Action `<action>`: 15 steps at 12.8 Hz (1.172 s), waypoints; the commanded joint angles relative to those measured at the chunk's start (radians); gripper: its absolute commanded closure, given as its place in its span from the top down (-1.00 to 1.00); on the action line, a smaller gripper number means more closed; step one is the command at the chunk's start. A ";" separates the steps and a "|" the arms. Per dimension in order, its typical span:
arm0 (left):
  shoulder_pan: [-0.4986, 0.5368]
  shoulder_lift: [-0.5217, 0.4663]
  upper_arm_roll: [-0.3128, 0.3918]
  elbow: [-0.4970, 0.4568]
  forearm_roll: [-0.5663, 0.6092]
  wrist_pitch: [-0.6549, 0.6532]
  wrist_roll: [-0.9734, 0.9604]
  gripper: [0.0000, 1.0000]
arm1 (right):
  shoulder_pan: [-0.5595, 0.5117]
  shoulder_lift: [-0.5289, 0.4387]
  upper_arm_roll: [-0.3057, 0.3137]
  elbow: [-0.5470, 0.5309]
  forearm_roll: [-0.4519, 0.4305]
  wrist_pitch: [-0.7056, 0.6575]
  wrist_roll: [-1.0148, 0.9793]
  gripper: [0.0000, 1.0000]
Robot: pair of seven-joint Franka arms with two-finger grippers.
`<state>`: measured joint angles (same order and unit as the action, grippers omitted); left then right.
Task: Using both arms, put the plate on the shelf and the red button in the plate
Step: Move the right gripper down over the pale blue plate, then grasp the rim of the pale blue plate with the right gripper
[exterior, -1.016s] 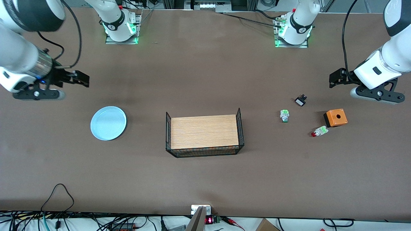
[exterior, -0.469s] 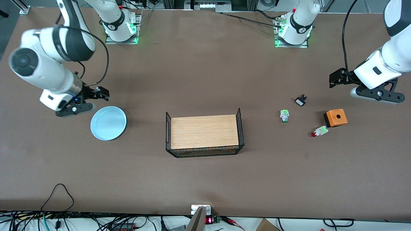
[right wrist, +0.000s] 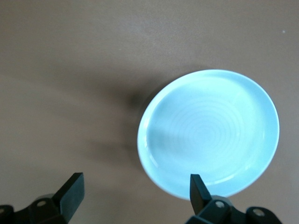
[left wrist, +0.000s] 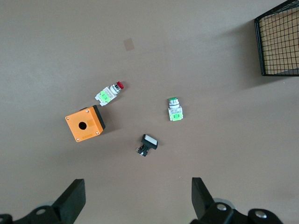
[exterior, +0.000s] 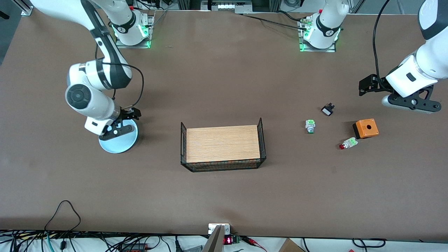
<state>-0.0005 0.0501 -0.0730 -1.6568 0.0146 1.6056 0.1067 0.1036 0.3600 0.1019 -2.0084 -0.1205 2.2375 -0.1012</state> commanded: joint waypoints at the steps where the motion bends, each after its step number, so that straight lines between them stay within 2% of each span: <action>1: -0.006 -0.013 0.012 -0.001 -0.024 -0.010 0.024 1.00 | 0.002 0.052 -0.002 -0.015 -0.056 0.072 -0.020 1.00; 4: -0.006 -0.013 0.012 -0.003 -0.024 -0.010 0.024 1.00 | 0.002 0.095 -0.002 -0.056 -0.077 0.165 -0.020 1.00; 5: -0.007 -0.013 0.012 -0.003 -0.024 -0.010 0.024 1.00 | 0.002 0.100 -0.002 -0.056 -0.080 0.168 -0.022 0.94; 9: -0.006 -0.013 0.012 -0.003 -0.024 -0.012 0.024 1.00 | -0.001 0.108 -0.002 -0.059 -0.080 0.168 -0.060 0.05; 15: -0.006 -0.013 0.012 -0.003 -0.024 -0.010 0.024 1.00 | -0.002 0.119 -0.002 -0.067 -0.080 0.177 -0.058 -0.87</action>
<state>-0.0006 0.0501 -0.0729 -1.6568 0.0146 1.6052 0.1067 0.1039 0.4787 0.1009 -2.0594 -0.1866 2.3905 -0.1492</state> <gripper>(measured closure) 0.000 0.793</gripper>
